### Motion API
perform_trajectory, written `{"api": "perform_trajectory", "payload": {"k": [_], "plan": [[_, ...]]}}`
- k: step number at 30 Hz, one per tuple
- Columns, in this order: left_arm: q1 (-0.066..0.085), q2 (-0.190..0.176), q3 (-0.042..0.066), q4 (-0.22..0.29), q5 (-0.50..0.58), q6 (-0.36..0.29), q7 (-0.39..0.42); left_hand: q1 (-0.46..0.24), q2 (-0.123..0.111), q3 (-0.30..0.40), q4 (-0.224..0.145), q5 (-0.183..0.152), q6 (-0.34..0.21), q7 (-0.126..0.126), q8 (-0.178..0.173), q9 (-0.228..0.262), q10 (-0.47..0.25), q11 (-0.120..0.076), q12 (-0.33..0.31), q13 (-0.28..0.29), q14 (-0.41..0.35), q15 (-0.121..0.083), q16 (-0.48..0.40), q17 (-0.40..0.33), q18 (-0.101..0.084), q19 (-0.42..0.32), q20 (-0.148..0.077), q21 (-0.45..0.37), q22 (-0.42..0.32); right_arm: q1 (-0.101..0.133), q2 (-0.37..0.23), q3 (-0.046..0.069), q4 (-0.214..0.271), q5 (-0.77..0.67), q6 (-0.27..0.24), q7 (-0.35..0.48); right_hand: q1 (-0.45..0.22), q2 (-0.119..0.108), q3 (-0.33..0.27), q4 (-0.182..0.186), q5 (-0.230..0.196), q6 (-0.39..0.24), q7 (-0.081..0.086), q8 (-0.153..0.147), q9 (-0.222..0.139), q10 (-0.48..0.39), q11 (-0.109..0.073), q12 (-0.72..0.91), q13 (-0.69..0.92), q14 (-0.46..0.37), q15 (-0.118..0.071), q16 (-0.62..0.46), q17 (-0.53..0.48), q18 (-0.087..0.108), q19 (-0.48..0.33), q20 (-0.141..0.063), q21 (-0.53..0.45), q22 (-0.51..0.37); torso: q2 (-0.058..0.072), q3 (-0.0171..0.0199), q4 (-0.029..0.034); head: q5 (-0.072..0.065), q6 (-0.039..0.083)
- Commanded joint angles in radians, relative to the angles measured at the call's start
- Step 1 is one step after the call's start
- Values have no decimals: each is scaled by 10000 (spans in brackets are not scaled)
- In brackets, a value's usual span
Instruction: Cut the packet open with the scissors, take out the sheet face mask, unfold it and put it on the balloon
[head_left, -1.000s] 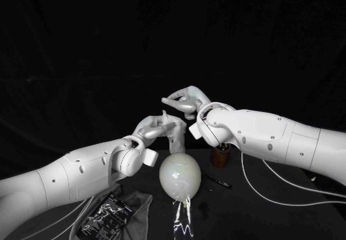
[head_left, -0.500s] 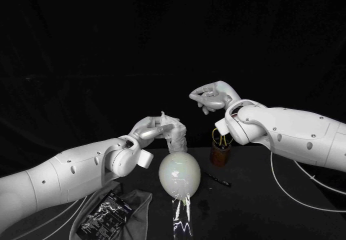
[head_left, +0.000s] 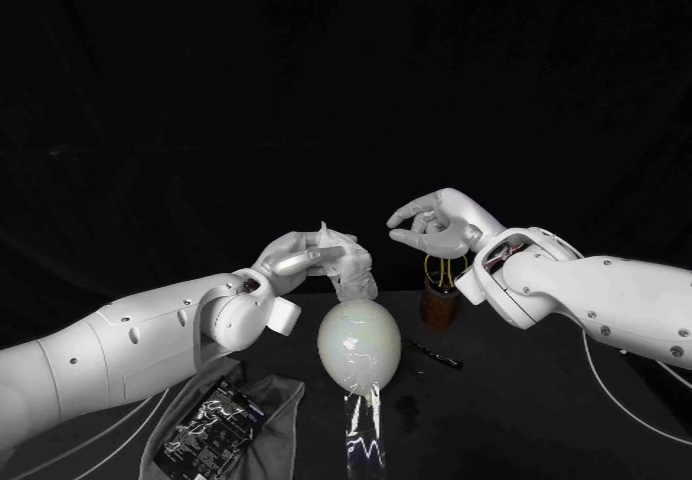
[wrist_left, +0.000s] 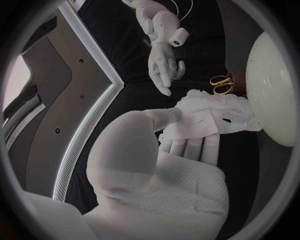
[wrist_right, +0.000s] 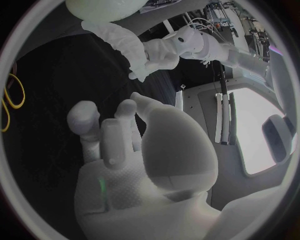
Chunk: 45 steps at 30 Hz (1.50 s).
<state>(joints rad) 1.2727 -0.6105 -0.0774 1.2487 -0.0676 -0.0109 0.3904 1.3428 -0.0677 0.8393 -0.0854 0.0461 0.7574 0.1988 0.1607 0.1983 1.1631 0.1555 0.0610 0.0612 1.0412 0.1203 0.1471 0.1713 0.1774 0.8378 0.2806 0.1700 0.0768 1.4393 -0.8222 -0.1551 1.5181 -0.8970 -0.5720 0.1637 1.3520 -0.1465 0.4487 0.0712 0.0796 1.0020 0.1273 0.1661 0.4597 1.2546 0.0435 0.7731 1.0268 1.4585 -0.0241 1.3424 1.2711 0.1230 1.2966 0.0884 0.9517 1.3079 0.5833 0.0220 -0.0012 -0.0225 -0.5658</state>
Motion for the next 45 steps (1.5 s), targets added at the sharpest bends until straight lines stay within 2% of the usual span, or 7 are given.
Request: {"api": "perform_trajectory", "payload": {"k": [1, 9, 14, 28, 35, 40, 45], "plan": [[14, -30, 15, 61, 480, 444, -29, -224, -79, -126, 72, 14, 104, 316, 41, 27, -285, 114, -36, -14, -28, 112, -37, 18, 5, -86, 6, -49, -27, -135, -85, -1, 290, -2656, -468, -137, -29, -128, 34, -87, 73, 112, -7, 38, -46, 253, -20, 689, 451, 212, 7, 325, 387, -176, 233, -21, 523, 706, -2, 3, 8, -21, -47], [15, -158, 14, 188, 722, 713, -319, -487, -465, -324, -37, 19, -1, 537, 0, 5, -859, 309, -29, -12, -112, 221, -111, 37, 50, -60, 43, -74, -59, -384, -118, -11, 735, -4203, -1069, -791, -67, -190, 274, -194, 18, 234, -35, 28, -148, 629, -46, 1835, 1215, 438, -17, 830, 954, -307, 597, -48, 1353, 1097, -4, -10, 30, -22, -119], [15, -235, 14, 270, 771, 946, -486, -199, -736, -231, -545, 20, -345, 612, -137, -84, -1445, 429, -24, -14, -216, 293, -193, 42, 40, -86, 46, -126, -87, -442, -25, -13, 772, -4558, -1212, -1063, -73, -209, 352, -236, 54, 286, -51, 36, -171, 707, -60, 2064, 1366, 487, -29, 937, 1079, -337, 681, -57, 1548, 1190, -8, -18, 30, -18, -157], [15, -322, 13, 372, 787, 1162, -608, 359, -934, -407, -1287, 25, -1020, 725, -394, -269, -2309, 625, 4, 5, -790, 543, -602, -72, 14, -295, 82, -269, -92, -518, 319, -15, 797, -4907, -1441, -1582, -78, -199, 491, -289, 140, 327, -60, 32, -206, 784, -69, 2311, 1529, 542, -39, 1057, 1220, -368, 766, -68, 1749, 1295, -12, -11, 17, 7, -219], [15, -319, 13, 379, 787, 1148, -656, 1050, -622, -415, -1592, 36, -1150, 748, -451, -314, -2458, 655, 27, 13, -889, 575, -711, -135, 43, 45, 11, -75, -13, -540, 480, -17, 750, -5054, -1214, -1808, -90, -209, 526, -307, 124, 348, -63, 37, -215, 800, -71, 2369, 1566, 555, -41, 1085, 1252, -368, 769, -71, 1762, 1312, -18, -13, 19, -1, -247], [15, -319, 13, 410, 783, 756, -905, 2496, 348, 539, -2011, 58, -427, 738, -287, -177, -2247, 589, 126, 41, -568, 430, -667, -204, 60, 1036, -382, 659, 274, -584, 527, -21, 769, -5116, -994, -1897, -83, -224, 556, -335, 101, 364, -69, 42, -220, 785, -74, 2364, 1564, 556, -42, 1095, 1262, -367, 763, -72, 1757, 1321, -17, -13, 29, 0, -287], [14, -322, 11, 421, 794, 146, -1113, 2485, 239, 1382, -1897, 38, 431, 704, 33, 7, -1824, 502, 237, 46, -128, 297, -527, -182, 72, 1632, -503, 802, 211, -664, 471, -24, 886, -5095, -925, -1936, -81, -222, 597, -361, 77, 422, -81, 70, -218, 793, -82, 2412, 1596, 567, -46, 1125, 1301, -372, 773, -74, 1793, 1345, -16, -9, 24, 43, -352]]}}
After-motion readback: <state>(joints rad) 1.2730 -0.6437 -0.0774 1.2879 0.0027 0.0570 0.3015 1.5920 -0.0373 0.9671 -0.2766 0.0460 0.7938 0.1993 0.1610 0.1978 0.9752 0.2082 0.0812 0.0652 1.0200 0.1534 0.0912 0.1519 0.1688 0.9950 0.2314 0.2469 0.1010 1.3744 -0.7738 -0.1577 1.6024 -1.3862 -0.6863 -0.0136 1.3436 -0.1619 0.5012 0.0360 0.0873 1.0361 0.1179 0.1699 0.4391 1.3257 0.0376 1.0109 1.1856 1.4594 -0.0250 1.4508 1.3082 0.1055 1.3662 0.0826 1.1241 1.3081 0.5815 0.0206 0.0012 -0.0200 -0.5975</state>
